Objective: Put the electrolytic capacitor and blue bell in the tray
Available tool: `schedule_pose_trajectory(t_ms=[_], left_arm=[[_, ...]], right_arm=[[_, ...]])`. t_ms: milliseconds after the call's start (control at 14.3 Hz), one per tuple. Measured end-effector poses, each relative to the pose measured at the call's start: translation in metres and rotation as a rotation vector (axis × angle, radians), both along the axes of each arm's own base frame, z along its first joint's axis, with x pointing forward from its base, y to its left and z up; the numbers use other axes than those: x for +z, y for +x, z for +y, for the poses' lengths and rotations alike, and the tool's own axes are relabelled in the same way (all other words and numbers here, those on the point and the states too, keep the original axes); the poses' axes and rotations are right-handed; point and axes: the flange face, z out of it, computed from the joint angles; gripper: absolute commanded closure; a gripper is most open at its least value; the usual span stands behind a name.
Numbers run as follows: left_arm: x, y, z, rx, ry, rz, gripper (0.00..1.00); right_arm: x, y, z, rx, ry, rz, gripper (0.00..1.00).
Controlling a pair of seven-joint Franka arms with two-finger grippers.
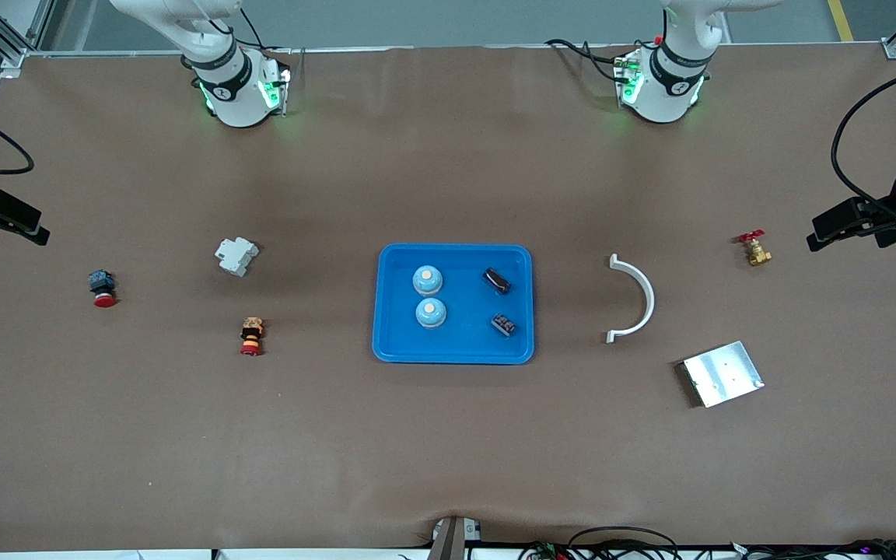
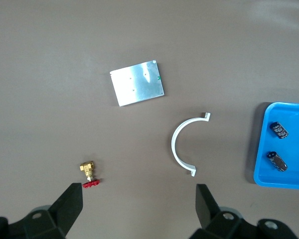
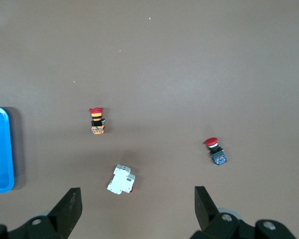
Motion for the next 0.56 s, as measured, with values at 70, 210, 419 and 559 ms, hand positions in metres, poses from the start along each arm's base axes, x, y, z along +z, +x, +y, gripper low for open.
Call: schedule_pose_trajectory(t_ms=[70, 210, 419, 559], left_arm=[[0.0009, 0.0000, 0.0000, 0.000, 0.000, -0.002, 0.00], [0.0020, 0.0001, 0.0000, 0.000, 0.000, -0.004, 0.00], [0.0024, 0.0001, 0.0000, 0.000, 0.000, -0.005, 0.00], [0.0026, 0.0001, 0.0000, 0.000, 0.000, -0.006, 0.00]], right_arm=[[0.0002, -0.0001, 0.0002, 0.000, 0.002, -0.001, 0.00], [0.0002, 0.0000, 0.0014, -0.001, 0.014, -0.002, 0.00], [0.0002, 0.0001, 0.0018, -0.003, 0.019, -0.002, 0.00], [0.0002, 0.0001, 0.0018, -0.005, 0.019, -0.002, 0.00]])
